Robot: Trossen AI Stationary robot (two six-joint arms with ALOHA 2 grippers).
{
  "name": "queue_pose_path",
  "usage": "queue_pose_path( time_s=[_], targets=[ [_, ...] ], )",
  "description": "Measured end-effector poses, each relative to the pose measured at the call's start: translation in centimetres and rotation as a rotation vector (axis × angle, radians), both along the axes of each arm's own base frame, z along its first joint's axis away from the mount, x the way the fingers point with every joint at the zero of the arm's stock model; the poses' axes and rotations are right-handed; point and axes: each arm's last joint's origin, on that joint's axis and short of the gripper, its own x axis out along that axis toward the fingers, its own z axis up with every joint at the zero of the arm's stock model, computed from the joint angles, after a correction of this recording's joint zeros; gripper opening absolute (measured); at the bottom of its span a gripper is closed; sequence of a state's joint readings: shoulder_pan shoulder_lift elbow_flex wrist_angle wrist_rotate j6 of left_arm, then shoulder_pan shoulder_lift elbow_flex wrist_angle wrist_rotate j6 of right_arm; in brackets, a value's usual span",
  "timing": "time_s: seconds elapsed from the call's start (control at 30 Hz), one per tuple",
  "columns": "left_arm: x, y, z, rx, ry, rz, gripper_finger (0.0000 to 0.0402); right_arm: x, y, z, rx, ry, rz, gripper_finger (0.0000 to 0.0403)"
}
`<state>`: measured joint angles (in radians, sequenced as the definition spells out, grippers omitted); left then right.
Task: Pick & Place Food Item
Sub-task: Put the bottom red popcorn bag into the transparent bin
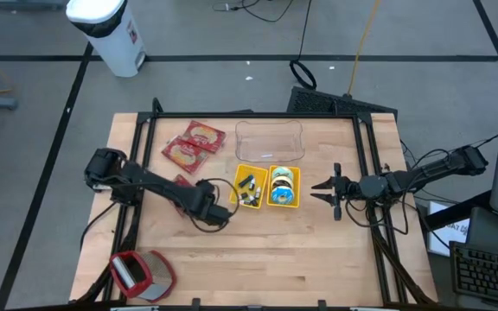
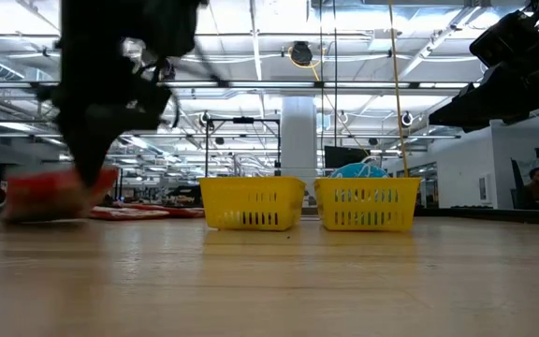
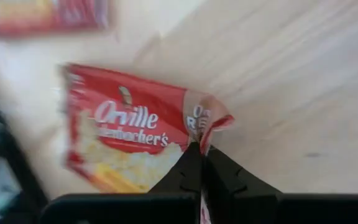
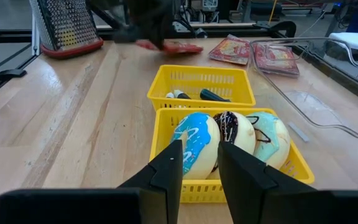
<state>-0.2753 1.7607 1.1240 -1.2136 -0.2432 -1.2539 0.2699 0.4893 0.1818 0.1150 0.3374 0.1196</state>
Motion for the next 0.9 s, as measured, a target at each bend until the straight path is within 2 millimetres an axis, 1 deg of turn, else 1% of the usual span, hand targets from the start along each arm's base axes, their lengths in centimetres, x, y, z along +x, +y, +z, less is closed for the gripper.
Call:
queue_pose_path(
  time_s=[0.07,0.13,0.27,0.33,0.4,0.5,0.73,0.8,0.9],
  targets=[
    [1.0,0.0,2.1,0.019,-0.016,-0.042,0.0002,0.0,0.0,0.0,0.000,0.000,0.000,0.0091],
    [1.9,-0.1,4.6,0.052,-0.040,-0.081,0.0002,0.0,0.0,0.0,0.000,0.000,0.000,0.0091],
    [2.7,-0.1,10.1,0.167,-0.083,-0.138,0.0001,0.0,0.0,0.0,0.000,0.000,0.000,0.0091],
    [3.2,-0.2,12.5,0.223,-0.159,-0.181,0.0001,0.0,0.0,0.0,0.000,0.000,0.000,0.0091],
    [3.3,-0.3,14.8,0.255,-0.250,-0.263,0.0001,0.0,0.0,0.0,0.000,0.000,0.000,0.0091],
    [3.5,-0.3,17.8,0.349,-0.351,-0.364,0.0001,0.0,0.0,0.0,0.000,0.001,0.000,0.0091],
    [3.3,0.3,22.7,0.546,-0.399,-0.514,0.0001,0.0,0.0,-0.2,-0.005,0.019,0.000,0.0091],
    [3.7,0.7,23.6,0.599,-0.419,-0.544,0.0001,0.0,0.0,-0.2,-0.007,0.023,0.000,0.0091],
    [4.8,1.4,24.3,0.653,-0.405,-0.639,0.0001,0.0,0.0,-0.3,0.010,0.028,-0.005,0.0091]
  ],
)
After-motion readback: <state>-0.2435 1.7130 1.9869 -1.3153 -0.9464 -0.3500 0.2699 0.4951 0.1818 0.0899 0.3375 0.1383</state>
